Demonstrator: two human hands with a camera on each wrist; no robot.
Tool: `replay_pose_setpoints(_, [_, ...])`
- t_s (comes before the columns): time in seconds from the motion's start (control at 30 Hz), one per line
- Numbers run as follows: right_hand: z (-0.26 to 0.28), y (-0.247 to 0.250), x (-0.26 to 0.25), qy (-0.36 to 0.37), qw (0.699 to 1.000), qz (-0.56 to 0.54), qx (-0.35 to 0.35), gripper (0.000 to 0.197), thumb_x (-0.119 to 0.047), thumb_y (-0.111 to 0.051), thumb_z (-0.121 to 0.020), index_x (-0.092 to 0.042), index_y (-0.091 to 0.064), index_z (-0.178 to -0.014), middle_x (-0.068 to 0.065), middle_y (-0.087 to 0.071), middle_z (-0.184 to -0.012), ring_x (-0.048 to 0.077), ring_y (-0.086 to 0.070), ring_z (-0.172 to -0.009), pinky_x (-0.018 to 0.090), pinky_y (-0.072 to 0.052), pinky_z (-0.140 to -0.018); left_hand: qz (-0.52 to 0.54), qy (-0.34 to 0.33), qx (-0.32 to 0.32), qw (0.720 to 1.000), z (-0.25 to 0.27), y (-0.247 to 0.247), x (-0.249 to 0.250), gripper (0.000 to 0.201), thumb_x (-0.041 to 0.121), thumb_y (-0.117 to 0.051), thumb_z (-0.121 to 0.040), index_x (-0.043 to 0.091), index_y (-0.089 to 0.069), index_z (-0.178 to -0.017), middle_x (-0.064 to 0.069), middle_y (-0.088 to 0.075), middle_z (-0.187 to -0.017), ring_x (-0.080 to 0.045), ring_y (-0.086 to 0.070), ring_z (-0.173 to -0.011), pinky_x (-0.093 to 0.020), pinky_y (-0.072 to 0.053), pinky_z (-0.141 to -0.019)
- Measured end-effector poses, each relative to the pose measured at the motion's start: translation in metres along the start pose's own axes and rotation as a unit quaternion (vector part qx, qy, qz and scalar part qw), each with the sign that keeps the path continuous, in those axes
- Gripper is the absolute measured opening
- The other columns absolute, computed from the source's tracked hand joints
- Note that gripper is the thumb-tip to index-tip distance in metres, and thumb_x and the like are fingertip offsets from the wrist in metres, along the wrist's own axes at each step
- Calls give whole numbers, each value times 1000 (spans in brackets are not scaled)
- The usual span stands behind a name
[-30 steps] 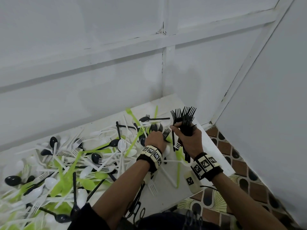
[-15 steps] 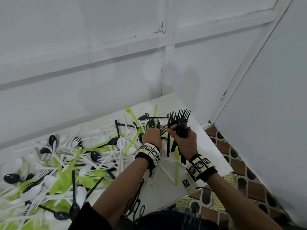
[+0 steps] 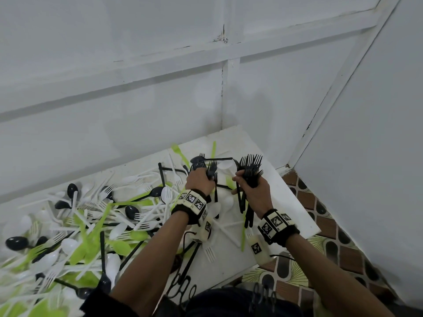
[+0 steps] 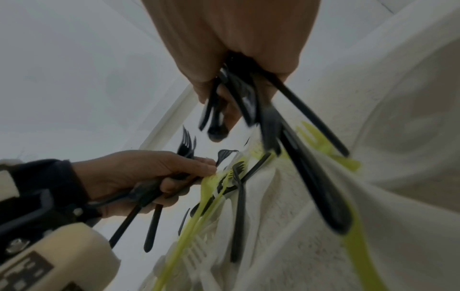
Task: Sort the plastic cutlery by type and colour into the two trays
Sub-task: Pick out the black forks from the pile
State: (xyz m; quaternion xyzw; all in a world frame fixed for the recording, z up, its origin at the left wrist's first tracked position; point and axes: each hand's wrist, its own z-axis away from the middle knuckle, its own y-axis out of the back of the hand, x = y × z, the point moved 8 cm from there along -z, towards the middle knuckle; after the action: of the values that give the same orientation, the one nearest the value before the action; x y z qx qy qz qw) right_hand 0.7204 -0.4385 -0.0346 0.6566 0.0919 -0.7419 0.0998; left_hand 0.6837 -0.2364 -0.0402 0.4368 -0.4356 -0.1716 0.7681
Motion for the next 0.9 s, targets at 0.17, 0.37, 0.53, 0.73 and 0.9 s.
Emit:
replay_pose_setpoints(0.17, [-2, -7, 3, -4, 999, 38, -18, 7, -18, -65, -99, -18, -71, -101, 10, -74, -99, 35, -73, -64, 29, -51, -52, 116, -28, 33, 992, 0, 23, -9, 9, 22, -68, -87, 15, -72, -89, -6, -74, -90, -28, -68, -83, -38, -56, -80])
replay_pose_setpoints(0.37, [-10, -34, -5, 14, 988, 138, -64, 21, -16, -57, -101, -26, -75, -102, 3, -72, -83, 17, -68, -56, 25, -54, -57, 359, -17, -9, 933, 14, 33, -26, 11, 12, -80, -86, 8, -71, -92, -2, -71, -71, -16, -50, -38, -22, -44, -45])
replay_pose_setpoints(0.53, [-20, -56, -3, 41, 960, 263, -85, 15, -27, -66, -97, -24, -77, -106, -10, -72, -90, 2, -63, -85, 4, -41, -70, 286, -35, 25, 957, 17, 37, -42, 12, 18, -85, -80, 16, -73, -80, 7, -69, -67, -3, -59, -52, -22, -47, -58])
replay_pose_setpoints(0.73, [-35, -78, 6, 59, 887, 450, -86, 24, -35, -66, -95, -12, -71, -92, 12, -70, -91, 32, -64, -91, 34, -43, -70, 133, -51, 97, 985, 15, 56, -65, 8, 23, -71, -90, 16, -76, -90, -4, -76, -87, -25, -70, -85, -38, -55, -79])
replay_pose_setpoints(0.9, [-33, -92, 9, 36, 845, 529, -76, 39, -43, -68, -93, -7, -61, -109, 17, -60, -111, 37, -61, -100, 36, -45, -77, 152, -58, 104, 981, 24, 62, -72, 17, 15, -61, -92, 27, -72, -85, 5, -75, -83, -17, -69, -59, -33, -57, -69])
